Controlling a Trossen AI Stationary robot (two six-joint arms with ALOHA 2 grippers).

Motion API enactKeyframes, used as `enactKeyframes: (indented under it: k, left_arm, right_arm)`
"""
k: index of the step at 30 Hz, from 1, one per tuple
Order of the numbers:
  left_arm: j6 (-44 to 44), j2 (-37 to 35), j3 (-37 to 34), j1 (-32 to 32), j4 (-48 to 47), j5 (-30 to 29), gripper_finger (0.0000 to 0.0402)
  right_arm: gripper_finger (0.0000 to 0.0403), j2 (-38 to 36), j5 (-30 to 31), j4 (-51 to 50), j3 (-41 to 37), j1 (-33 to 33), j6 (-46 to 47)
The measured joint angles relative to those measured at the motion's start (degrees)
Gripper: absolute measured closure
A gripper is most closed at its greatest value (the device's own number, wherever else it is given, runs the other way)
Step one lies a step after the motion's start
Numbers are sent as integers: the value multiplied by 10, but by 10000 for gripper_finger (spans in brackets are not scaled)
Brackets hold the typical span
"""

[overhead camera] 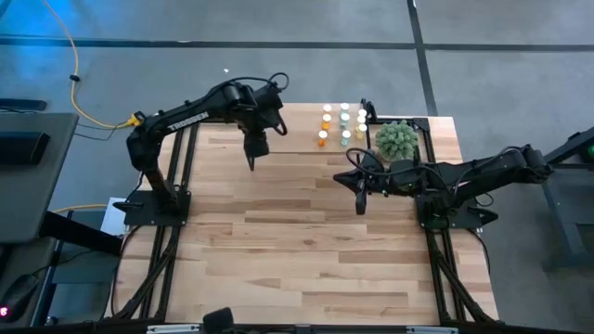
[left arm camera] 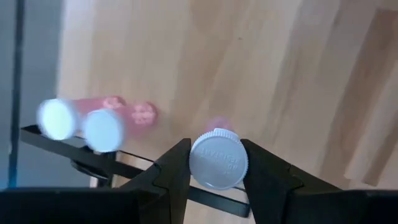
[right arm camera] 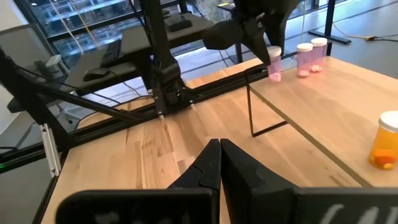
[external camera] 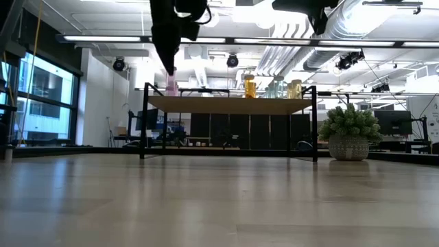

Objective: Pick and place medicine bottles onto shelf by color
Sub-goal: Put the pink pill bottle on the shelf aligned with the other pink pill bottles

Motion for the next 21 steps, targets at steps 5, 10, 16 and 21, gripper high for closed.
enactKeyframes:
  k: [5, 10, 16, 21]
  left_arm:
    - [-1, -1, 0, 10, 25, -11, 280]
    - [-21, -1, -5, 24, 29, 4, 280]
    - [-24, -1, -37, 26, 29, -7, 280]
    - [-34, -1, -38, 30, 57, -9, 280]
  right_arm:
    - [402, 0, 0, 0, 0, 0, 0]
    - [402, 0, 0, 0, 0, 0, 0]
    - [402, 0, 0, 0, 0, 0, 0]
    - [402, 0, 0, 0, 0, 0, 0]
